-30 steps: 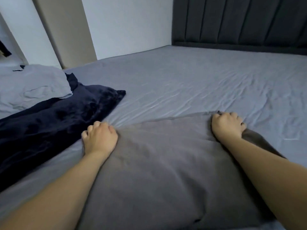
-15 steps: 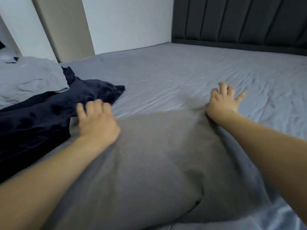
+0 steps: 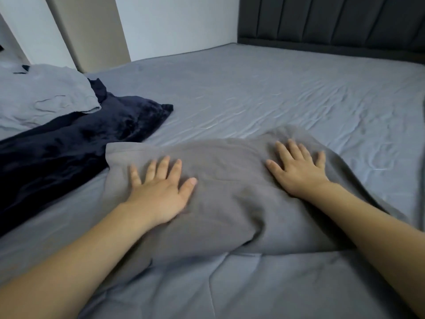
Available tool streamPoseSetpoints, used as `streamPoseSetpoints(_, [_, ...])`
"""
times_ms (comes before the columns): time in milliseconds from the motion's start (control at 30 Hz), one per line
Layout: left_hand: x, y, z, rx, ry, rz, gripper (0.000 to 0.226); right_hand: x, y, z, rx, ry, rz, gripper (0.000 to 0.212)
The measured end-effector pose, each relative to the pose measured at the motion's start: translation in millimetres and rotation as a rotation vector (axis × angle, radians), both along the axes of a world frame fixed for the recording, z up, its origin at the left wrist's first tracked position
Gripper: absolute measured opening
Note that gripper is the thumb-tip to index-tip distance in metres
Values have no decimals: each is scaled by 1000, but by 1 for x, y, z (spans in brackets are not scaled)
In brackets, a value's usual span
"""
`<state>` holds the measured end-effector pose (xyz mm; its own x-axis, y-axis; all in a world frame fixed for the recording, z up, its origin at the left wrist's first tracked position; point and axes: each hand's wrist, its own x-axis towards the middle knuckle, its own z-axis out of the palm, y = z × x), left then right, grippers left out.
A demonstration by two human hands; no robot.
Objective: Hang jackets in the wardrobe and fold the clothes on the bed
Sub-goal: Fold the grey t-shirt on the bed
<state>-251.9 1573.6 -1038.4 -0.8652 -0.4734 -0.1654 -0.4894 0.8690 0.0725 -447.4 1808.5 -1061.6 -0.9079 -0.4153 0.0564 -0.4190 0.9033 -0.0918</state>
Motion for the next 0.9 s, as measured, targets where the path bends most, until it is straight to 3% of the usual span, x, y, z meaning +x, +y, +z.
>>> streamPoseSetpoints(100, [38,82,11,57,140,-303,88,38,44,0,-94,-46,-227,84])
streamPoseSetpoints(167, [53,117,10,-85,160,-474,92,50,69,12,-84,-58,-351,90])
streamPoseSetpoints(267, [60,122,12,-354,155,-478,82,56,104,37,-56,-111,-470,88])
streamPoseSetpoints(400, [74,109,24,-448,30,-344,66,59,121,37,-56,-257,-247,60])
streamPoseSetpoints(500, [86,98,28,-513,-57,-295,65,50,133,51,-87,-126,-248,46])
streamPoseSetpoints(600, [100,89,29,-485,-185,-193,70,56,132,55,77,-31,-240,36])
streamPoseSetpoints(700, [110,94,33,-502,-415,-112,74,73,105,42,221,131,-179,40])
streamPoseSetpoints(767, [107,108,44,-509,-529,-83,69,84,77,43,198,308,-4,54])
streamPoseSetpoints(833, [91,126,52,-465,-425,-179,59,102,42,49,79,315,174,56])
streamPoseSetpoints(900, [77,135,47,-259,-108,-292,54,124,15,37,-45,133,281,57])
